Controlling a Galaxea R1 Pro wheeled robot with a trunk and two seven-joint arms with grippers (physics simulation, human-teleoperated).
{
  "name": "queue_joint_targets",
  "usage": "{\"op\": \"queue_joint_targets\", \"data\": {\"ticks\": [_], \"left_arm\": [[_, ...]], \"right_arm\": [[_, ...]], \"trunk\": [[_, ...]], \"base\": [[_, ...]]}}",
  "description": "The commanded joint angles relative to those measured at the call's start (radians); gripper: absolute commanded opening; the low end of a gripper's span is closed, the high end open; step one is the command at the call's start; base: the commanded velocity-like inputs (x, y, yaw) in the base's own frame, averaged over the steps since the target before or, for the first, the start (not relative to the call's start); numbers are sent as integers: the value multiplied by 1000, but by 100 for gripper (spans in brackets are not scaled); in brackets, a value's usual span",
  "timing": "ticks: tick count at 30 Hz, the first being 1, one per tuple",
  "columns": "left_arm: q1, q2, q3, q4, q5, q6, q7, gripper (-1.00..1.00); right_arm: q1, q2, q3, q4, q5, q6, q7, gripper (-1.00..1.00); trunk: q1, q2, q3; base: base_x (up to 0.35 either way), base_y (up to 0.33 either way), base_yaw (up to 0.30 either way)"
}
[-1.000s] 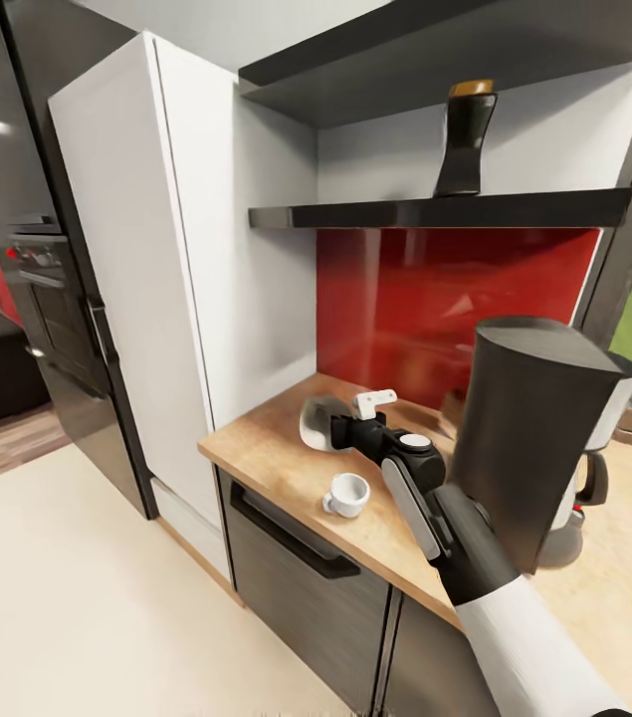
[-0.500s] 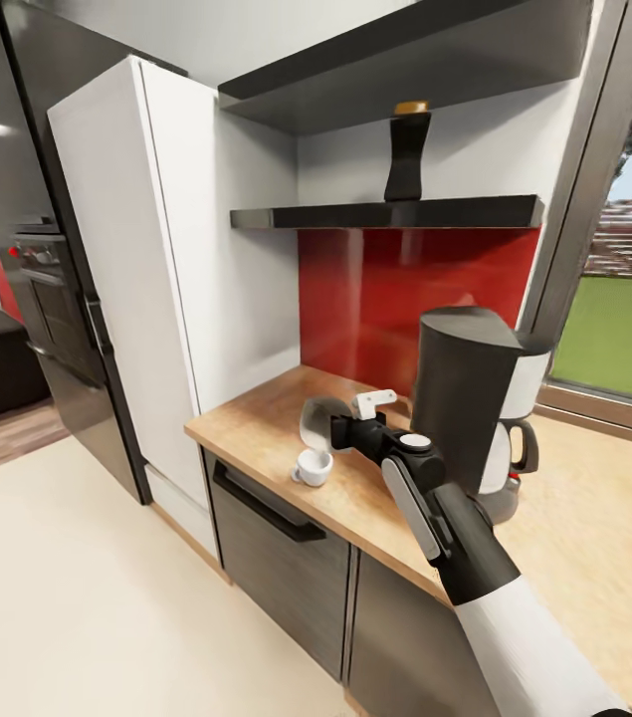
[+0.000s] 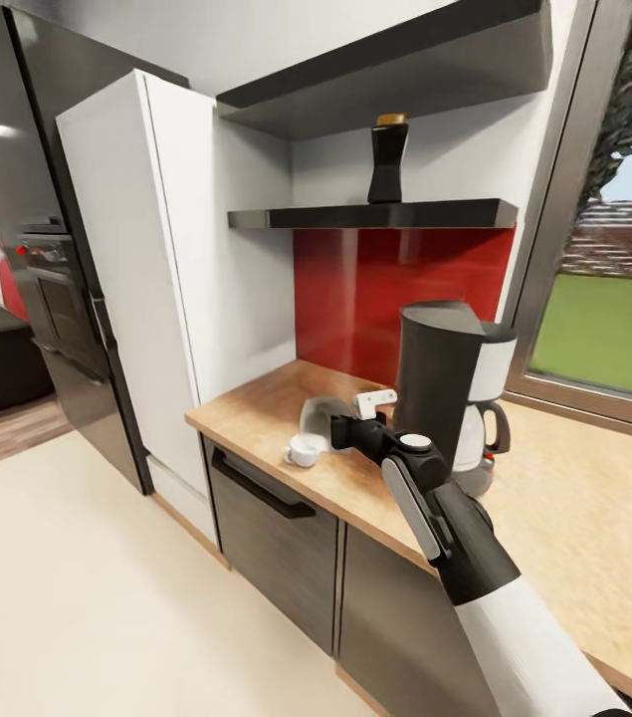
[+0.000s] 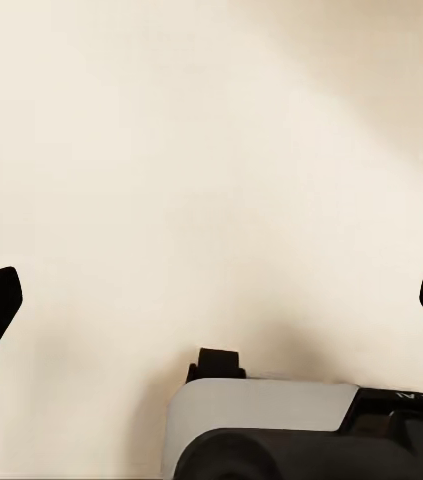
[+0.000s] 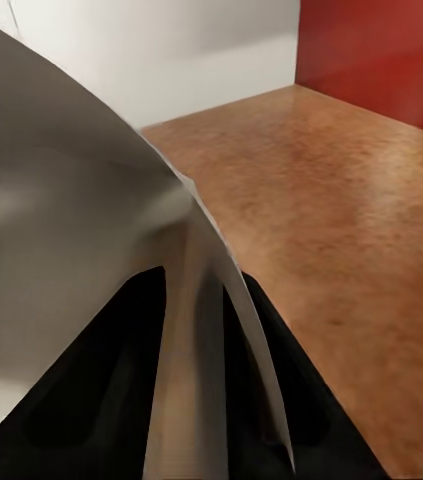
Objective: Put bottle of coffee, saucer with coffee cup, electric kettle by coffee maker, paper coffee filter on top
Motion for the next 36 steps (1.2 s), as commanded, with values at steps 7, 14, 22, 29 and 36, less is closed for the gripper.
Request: {"op": "queue_joint_targets", "data": {"ticks": [7,14,22,29,36], "left_arm": [[0,0,2,-2,0,-1,-1,100],[0,0,2,0,0,-1,0,100],[0,0,3,0,0,-1,1,100],[0,0,1,0,0,-1,0,100],[0,0,2,0,0,-1,1,100]], "right_arm": [[-1,0,0,-1,-7,4,-4,-100],[-1,0,0,-1,-8,3,-4,-100],[-1,1,0,-1,-9,4,-4,-100],[-1,0,0,-1,-9,4,-4,-100],[-1,0,0,-1,-8,5,-4,-100]], "trunk": [[0,-1,-1],[0,-1,-1],[0,-1,-1],[0,-1,-1],[0,-1,-1]], "base": [[-317,-1,0],[-86,0,0],[-4,-1,0],[-76,-116,0],[-30,-50,0]]}}
